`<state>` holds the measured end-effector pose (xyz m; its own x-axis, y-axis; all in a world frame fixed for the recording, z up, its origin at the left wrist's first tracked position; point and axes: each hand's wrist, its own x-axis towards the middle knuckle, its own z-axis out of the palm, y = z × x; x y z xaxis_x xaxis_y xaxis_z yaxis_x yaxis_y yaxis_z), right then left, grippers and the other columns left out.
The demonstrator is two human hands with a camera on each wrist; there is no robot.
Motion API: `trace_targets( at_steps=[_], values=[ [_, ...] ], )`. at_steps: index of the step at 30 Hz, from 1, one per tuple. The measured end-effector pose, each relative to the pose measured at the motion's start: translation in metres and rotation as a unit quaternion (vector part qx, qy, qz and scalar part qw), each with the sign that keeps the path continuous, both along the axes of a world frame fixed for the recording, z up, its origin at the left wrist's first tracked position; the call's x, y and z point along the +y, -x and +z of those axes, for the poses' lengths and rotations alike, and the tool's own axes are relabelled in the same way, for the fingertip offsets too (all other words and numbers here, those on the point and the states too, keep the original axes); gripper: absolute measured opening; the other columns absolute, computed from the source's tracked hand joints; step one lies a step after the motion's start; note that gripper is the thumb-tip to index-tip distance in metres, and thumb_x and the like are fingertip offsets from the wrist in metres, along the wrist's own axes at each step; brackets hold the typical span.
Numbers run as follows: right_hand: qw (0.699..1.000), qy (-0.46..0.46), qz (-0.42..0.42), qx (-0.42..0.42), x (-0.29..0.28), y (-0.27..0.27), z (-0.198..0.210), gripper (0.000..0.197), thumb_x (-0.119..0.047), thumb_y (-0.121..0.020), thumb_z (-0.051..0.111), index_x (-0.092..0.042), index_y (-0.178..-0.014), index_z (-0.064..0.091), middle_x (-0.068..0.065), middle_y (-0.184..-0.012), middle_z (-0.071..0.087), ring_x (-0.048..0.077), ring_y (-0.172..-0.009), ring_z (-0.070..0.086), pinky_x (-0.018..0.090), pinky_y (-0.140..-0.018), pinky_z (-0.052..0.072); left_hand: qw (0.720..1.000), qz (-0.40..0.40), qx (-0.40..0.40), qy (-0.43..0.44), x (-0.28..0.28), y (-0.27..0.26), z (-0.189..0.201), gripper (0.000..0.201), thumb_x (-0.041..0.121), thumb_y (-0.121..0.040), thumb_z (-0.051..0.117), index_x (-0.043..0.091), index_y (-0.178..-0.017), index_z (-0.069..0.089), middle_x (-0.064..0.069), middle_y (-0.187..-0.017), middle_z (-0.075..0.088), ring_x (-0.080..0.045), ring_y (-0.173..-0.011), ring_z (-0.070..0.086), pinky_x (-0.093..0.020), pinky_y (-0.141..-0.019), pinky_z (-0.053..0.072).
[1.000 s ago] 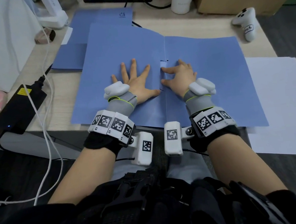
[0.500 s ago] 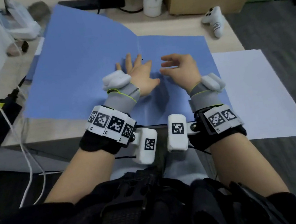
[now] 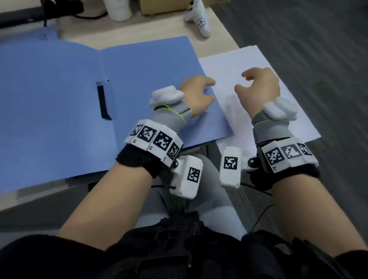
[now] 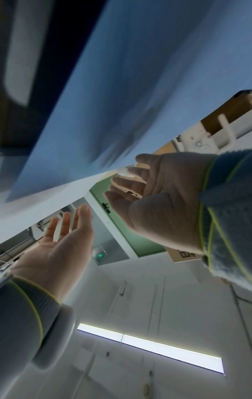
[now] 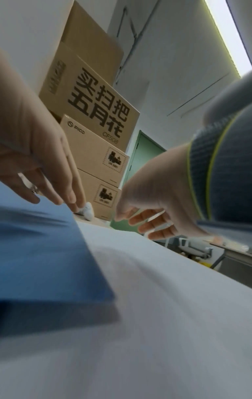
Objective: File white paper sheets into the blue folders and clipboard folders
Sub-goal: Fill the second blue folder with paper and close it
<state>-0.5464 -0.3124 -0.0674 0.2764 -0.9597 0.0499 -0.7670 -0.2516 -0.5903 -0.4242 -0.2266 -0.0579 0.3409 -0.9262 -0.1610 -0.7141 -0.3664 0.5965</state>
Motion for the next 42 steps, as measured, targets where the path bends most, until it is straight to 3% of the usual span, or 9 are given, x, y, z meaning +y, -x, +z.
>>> trace_targets(
  at_steps=[7,12,18,21,25,30,35,38,42],
  values=[
    [0.977,-0.030,-0.070,0.201,-0.027,0.036,-0.014,0.070,-0.047,-0.082,0.063,-0.003,-0.131,0.040,0.014,-0.139,0.038,0.031,-0.130,0.032,0.045,-0.098,0.034,1.000,-0.012,0.019,0.013,-0.042,0.034,-0.008,0.038,0.011,-0.088,0.049,0.017,-0.124,0.059,-0.003,-0.135,0.053,-0.021,-0.126,0.048,-0.025,-0.103,0.036],
    [0.980,-0.069,-0.078,0.168,-0.036,0.047,-0.022,0.074,-0.052,-0.078,0.067,-0.002,-0.126,0.044,0.016,-0.136,0.037,0.032,-0.130,0.030,0.041,-0.095,0.037,0.998,-0.011,0.054,-0.003,-0.055,0.047,-0.015,0.037,0.007,-0.086,0.050,0.012,-0.120,0.061,-0.004,-0.129,0.060,-0.018,-0.122,0.054,-0.024,-0.101,0.041],
    [0.990,-0.063,-0.090,0.091,-0.041,0.048,-0.018,0.068,-0.036,-0.078,0.072,-0.007,-0.130,0.041,0.013,-0.138,0.035,0.030,-0.130,0.031,0.039,-0.095,0.037,0.997,0.028,0.076,0.011,-0.060,0.041,-0.023,0.040,0.002,-0.083,0.049,0.012,-0.119,0.062,-0.002,-0.124,0.063,-0.016,-0.117,0.057,-0.018,-0.094,0.039],
    [0.994,-0.042,-0.083,0.063,-0.040,0.048,-0.017,0.057,-0.017,-0.079,0.068,-0.008,-0.130,0.043,0.012,-0.135,0.041,0.031,-0.126,0.040,0.040,-0.094,0.040,0.995,0.025,0.097,0.012,-0.064,0.037,-0.029,0.033,0.003,-0.081,0.050,0.015,-0.108,0.067,0.003,-0.102,0.062,-0.014,-0.098,0.056,-0.020,-0.091,0.040],
    [0.996,-0.028,-0.045,0.072,-0.029,0.046,-0.006,0.048,-0.009,-0.082,0.056,-0.012,-0.129,0.045,0.014,-0.124,0.058,0.036,-0.114,0.054,0.041,-0.095,0.043,0.992,0.022,0.122,0.015,-0.068,0.035,-0.033,0.011,0.029,-0.084,0.054,0.022,-0.082,0.062,-0.006,-0.084,0.056,-0.019,-0.081,0.048,-0.026,-0.077,0.039],
    [0.996,0.012,0.034,0.086,-0.004,0.041,0.005,0.035,-0.018,-0.090,0.049,-0.017,-0.124,0.056,0.015,-0.118,0.063,0.038,-0.111,0.055,0.037,-0.086,0.044,0.956,0.063,0.282,0.041,-0.072,0.034,-0.025,0.055,0.069,-0.075,0.047,0.016,-0.066,0.054,-0.004,-0.075,0.055,-0.018,-0.068,0.045,-0.030,-0.067,0.040],
    [0.997,0.012,0.078,0.022,0.004,0.033,0.007,0.033,-0.039,-0.091,0.051,-0.021,-0.112,0.069,0.007,-0.110,0.069,0.030,-0.105,0.060,0.035,-0.084,0.047,0.951,0.085,0.287,0.071,-0.073,0.029,-0.030,0.039,0.022,-0.093,0.055,0.018,-0.054,0.048,0.015,-0.030,0.046,0.003,-0.031,0.038,-0.008,-0.039,0.028],
    [0.999,-0.030,0.001,-0.021,-0.012,0.042,0.004,0.037,-0.038,-0.092,0.049,-0.015,-0.118,0.064,0.008,-0.122,0.065,0.029,-0.113,0.059,0.033,-0.090,0.047,0.947,0.105,0.290,0.084,-0.073,0.030,-0.036,0.041,0.018,-0.092,0.055,0.016,-0.053,0.043,0.012,-0.033,0.043,0.002,-0.031,0.033,-0.013,-0.041,0.028],
    [0.988,-0.065,-0.065,0.121,-0.030,0.055,-0.009,0.045,-0.028,-0.094,0.047,0.003,-0.126,0.047,0.019,-0.134,0.049,0.035,-0.127,0.044,0.044,-0.099,0.040,0.947,0.117,0.287,0.080,-0.074,0.031,-0.038,0.043,0.019,-0.092,0.056,0.016,-0.053,0.037,0.005,-0.046,0.041,-0.001,-0.037,0.033,-0.016,-0.042,0.027]
  ],
)
